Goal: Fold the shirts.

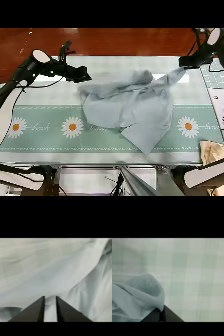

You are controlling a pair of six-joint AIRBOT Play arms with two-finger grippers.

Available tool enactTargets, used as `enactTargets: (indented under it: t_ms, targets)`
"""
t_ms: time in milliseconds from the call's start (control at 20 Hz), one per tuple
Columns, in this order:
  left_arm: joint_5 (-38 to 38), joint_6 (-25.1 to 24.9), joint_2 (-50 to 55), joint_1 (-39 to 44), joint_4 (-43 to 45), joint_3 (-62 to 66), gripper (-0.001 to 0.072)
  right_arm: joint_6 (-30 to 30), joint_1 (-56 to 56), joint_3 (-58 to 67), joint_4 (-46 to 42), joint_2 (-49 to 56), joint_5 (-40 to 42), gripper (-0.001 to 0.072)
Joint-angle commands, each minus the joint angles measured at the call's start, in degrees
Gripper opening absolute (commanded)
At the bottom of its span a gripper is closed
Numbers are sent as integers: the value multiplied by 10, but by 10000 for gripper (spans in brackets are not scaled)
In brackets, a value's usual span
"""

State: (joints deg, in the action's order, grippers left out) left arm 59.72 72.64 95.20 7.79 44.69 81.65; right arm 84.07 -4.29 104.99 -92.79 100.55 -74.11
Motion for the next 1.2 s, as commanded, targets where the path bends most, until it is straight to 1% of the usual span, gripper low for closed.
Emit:
enactTargets:
  t_ms: [0,50,100,150,250,300,350,400,450,500,550,650,700,800,1000,1050,1100,1150]
  targets:
    - [47,-2,20,-13,-10,6,379,-21,1,2,32,13,-43,236]
    - [84,-2,20,-30,-7,15,433,-36,-1,4,29,4,-54,354]
    - [122,-2,20,-50,-2,26,433,-34,-7,4,34,-12,-52,378]
    - [165,2,20,-75,1,35,433,-33,-13,4,33,-29,-53,378]
    - [237,35,20,-119,3,38,433,-33,-29,4,30,-63,-71,378]
    - [263,41,20,-133,11,34,433,-34,-40,4,22,-76,-92,378]
    - [282,41,20,-141,22,27,435,-38,-55,4,23,-85,-115,411]
    - [291,41,20,-143,36,16,475,-39,-73,1,25,-89,-144,466]
    - [294,41,20,-140,53,-1,541,-39,-91,-8,33,-91,-169,485]
    - [293,41,20,-135,59,-21,555,-40,-114,-22,58,-92,-193,486]
    - [285,35,20,-127,59,-46,590,-41,-137,-44,96,-92,-210,486]
    - [263,22,20,-108,59,-90,594,-49,-172,-106,158,-100,-233,486]
    - [249,13,20,-96,59,-109,594,-56,-182,-141,172,-108,-230,486]
    - [220,9,21,-72,59,-133,594,-64,-195,-212,178,-132,-196,486]
    - [195,9,50,-21,58,-137,589,-81,-199,-318,184,-178,-130,486]
    - [177,14,57,-10,58,-137,573,-89,-199,-338,189,-187,-121,486]
    - [160,26,61,-1,56,-137,444,-97,-199,-356,189,-196,-118,486]
    - [153,26,61,3,52,-137,138,-107,-199,-378,188,-207,-115,486]
